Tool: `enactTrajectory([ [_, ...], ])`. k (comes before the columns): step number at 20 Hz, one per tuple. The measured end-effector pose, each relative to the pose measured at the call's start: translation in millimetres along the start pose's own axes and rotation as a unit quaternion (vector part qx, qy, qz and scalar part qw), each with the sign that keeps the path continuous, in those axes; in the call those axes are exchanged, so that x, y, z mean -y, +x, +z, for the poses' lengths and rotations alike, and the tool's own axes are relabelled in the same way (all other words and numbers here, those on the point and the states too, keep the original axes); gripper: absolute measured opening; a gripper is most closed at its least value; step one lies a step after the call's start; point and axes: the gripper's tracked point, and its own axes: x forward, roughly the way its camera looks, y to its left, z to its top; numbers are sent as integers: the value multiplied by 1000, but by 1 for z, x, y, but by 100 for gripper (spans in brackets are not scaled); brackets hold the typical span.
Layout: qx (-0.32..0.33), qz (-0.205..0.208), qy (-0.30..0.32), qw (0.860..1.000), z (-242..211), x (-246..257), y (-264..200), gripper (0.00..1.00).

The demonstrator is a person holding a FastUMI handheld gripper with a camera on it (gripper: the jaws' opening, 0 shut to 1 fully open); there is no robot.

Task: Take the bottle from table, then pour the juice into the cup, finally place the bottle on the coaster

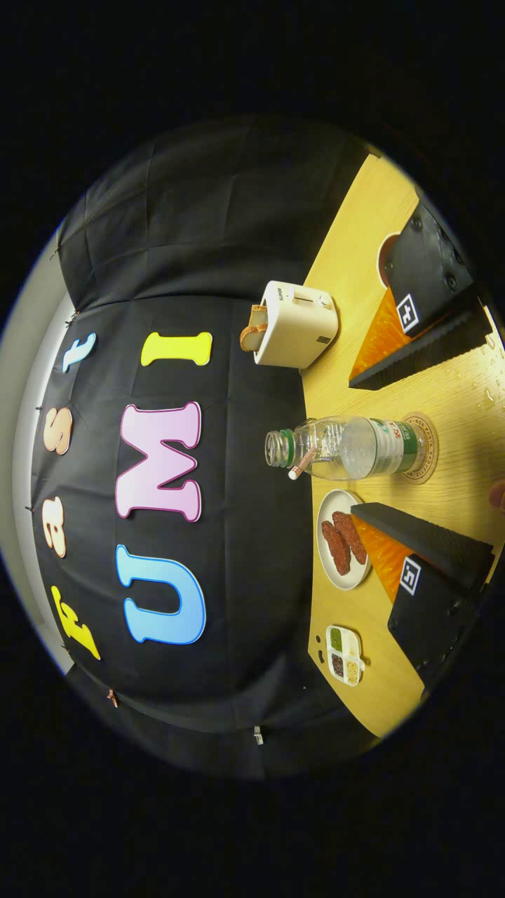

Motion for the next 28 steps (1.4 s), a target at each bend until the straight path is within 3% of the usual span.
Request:
enactTrajectory([
  [11,2,25,-20,999,42,-4,-147,99],
  [15,-2,56,6,998,41,-34,-171,100],
  [23,6,128,-23,991,82,-88,-217,100],
  [28,20,141,-34,989,106,-95,-234,99],
])
